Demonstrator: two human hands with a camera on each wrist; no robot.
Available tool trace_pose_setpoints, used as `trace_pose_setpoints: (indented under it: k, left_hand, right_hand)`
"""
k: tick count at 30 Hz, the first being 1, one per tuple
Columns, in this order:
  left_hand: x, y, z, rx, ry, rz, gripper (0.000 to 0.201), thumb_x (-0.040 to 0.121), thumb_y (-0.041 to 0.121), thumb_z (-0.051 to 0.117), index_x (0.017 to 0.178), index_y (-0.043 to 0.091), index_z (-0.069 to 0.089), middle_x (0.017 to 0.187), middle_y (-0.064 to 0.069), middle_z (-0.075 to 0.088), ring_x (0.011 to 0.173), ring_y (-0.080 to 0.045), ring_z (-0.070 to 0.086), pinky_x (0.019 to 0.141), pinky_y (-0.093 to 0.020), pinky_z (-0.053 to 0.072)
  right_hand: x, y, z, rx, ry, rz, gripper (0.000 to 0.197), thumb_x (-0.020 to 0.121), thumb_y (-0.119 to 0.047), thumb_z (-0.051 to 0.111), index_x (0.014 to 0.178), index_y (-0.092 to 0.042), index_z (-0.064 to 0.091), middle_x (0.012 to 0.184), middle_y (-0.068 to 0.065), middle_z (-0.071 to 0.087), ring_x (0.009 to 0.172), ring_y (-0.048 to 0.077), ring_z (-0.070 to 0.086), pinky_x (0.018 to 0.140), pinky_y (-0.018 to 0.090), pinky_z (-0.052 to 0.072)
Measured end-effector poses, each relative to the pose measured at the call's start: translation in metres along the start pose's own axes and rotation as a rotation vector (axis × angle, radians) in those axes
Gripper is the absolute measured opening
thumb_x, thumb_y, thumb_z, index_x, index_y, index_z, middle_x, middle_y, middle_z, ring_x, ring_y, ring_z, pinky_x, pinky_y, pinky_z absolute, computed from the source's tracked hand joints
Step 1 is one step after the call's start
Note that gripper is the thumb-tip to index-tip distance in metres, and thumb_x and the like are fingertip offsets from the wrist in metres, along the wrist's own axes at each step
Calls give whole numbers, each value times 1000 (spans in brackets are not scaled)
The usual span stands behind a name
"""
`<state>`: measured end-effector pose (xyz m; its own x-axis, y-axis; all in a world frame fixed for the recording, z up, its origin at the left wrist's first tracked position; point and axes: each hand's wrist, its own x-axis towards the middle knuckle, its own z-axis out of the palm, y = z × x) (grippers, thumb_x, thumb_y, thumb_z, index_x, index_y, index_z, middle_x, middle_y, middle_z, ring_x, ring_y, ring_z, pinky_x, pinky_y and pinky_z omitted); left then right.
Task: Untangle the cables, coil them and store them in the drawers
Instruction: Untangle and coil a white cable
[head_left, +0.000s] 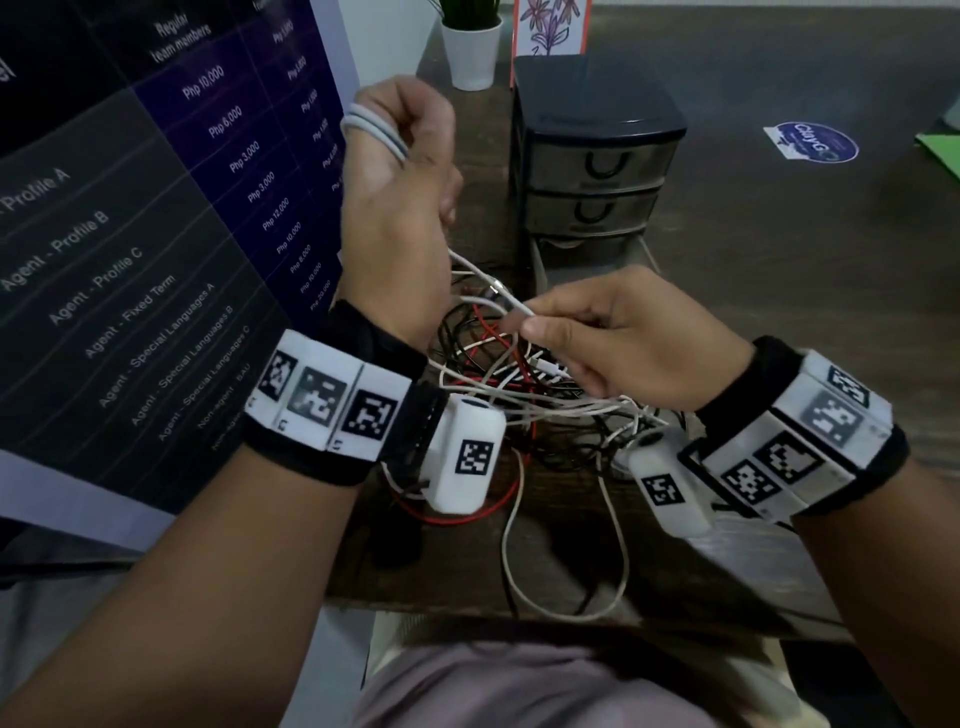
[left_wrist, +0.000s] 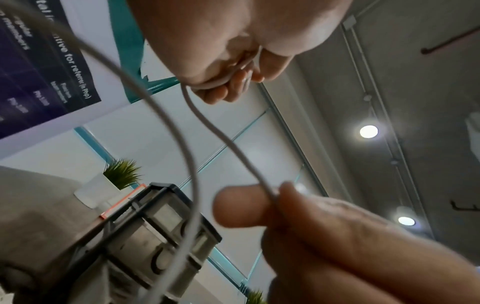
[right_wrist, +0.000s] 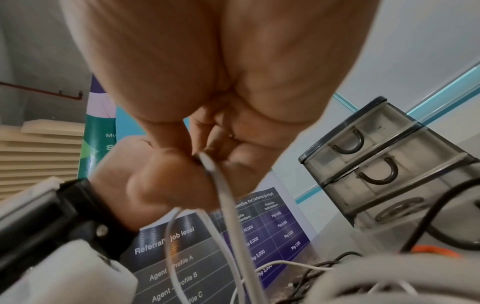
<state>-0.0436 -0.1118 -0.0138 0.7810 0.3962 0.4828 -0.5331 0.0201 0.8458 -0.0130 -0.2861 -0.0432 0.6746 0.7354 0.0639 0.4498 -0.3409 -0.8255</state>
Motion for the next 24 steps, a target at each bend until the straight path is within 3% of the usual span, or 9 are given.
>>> trace_pose_setpoints:
  k: [5,7,9,11,13,16,19,22,24]
  left_hand:
    - [-4,-7,-2,168,-11,74,13,98,30,41,98,18,45,76,5,37,64,-9,35,62,-23,35]
    - [-3,-7,-4,215,-6,119,16,96,35,42,97,19,44,80,5,39,68,-8,38,66,-24,36]
    - [-1,-8,-6,348,-42,183,12,98,33,43,96,21,43,85,6,41,73,-5,42,69,-22,38]
    - [1,-12,-8,586,-108,202,15,100,35,44,94,21,43,85,9,42,76,-3,46,69,-23,42]
    - [0,-19,-10,807,-186,162,29,100,43,40,85,19,46,80,6,45,76,-11,49,69,-33,44]
    - [-6,-25,-8,900,-290,114,52,100,48,30,64,13,41,63,0,39,60,-15,39,63,-39,36]
    - [-7,-24,-4,885,-307,36,64,102,50,25,56,7,40,58,-4,39,59,-18,42,63,-39,34]
    - [-7,-20,-4,862,-334,-80,70,105,48,26,57,1,45,57,-11,45,55,-20,46,59,-40,31]
    - [-10,-19,-5,843,-340,-180,78,102,55,26,67,-8,55,63,-21,57,59,-28,56,63,-45,41]
  right_hand:
    - [-6,-7,-4,96,-77,71,22,91,-33,62,92,-14,75,53,5,67,50,16,67,55,19,50]
    - [-7,-7,-6,107,-88,79,33,85,-42,63,77,-12,75,54,10,68,50,24,67,59,22,50]
    - [-8,-8,-9,177,-68,57,39,83,-42,65,71,-5,72,50,14,63,40,22,60,53,21,50]
    - [-9,-7,-13,236,-15,-7,29,88,-33,67,82,-6,73,45,3,55,33,17,47,43,24,47]
    - [-7,-8,-18,211,66,-92,20,92,-22,61,103,-10,72,47,-12,49,38,9,38,42,22,35]
    - [-1,-12,-20,124,166,-231,19,98,-7,55,110,-6,69,66,-21,61,59,-4,52,61,8,38]
    - [5,-15,-17,51,274,-310,18,98,-2,55,108,-10,68,86,-19,67,77,-9,61,74,7,42]
    - [10,-13,-20,113,398,-305,12,93,-10,66,103,-15,70,68,0,60,58,-2,52,59,14,41]
    - [12,-12,-26,124,437,-285,17,86,-16,75,101,-20,70,61,13,52,49,5,44,51,16,37]
